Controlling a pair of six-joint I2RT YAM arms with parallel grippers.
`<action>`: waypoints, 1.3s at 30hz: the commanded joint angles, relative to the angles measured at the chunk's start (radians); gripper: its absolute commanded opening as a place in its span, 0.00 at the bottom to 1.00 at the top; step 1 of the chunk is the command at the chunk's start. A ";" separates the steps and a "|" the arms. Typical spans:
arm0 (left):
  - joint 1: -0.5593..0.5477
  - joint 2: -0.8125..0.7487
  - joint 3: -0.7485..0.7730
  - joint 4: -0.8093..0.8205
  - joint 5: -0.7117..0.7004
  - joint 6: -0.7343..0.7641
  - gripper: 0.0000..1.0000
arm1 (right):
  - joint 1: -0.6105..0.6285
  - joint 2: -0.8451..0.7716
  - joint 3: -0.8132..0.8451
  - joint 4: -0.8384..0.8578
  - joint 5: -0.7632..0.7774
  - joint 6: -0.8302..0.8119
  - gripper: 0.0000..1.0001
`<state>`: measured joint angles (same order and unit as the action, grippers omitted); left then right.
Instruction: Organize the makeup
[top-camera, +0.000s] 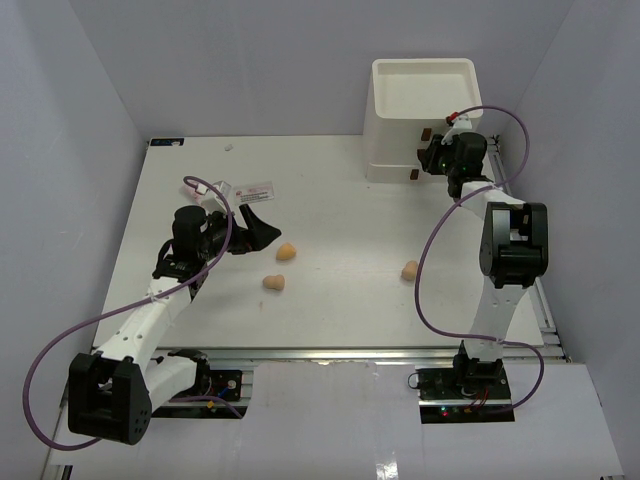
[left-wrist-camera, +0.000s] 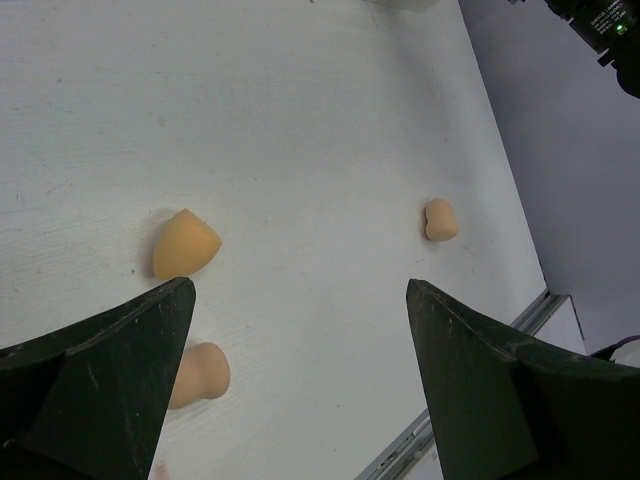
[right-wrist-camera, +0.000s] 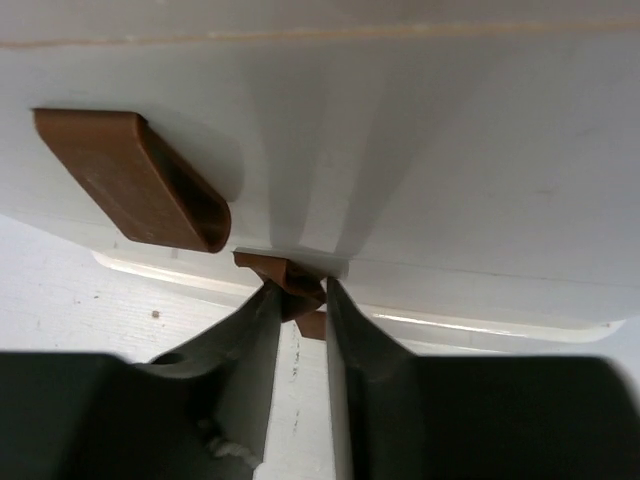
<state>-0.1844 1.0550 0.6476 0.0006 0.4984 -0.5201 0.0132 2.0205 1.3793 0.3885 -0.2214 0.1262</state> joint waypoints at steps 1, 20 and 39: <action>0.005 -0.009 0.000 0.015 0.006 0.006 0.98 | -0.001 -0.037 -0.040 0.141 -0.018 -0.022 0.19; 0.006 -0.045 -0.003 0.011 0.017 0.010 0.98 | -0.033 -0.393 -0.477 0.178 -0.149 -0.091 0.14; 0.006 -0.074 -0.015 0.013 0.029 0.005 0.98 | -0.035 -0.528 -0.527 0.006 -0.243 -0.119 0.49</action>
<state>-0.1844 1.0161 0.6440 0.0002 0.5073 -0.5201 -0.0193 1.5339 0.8341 0.4530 -0.4323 0.0280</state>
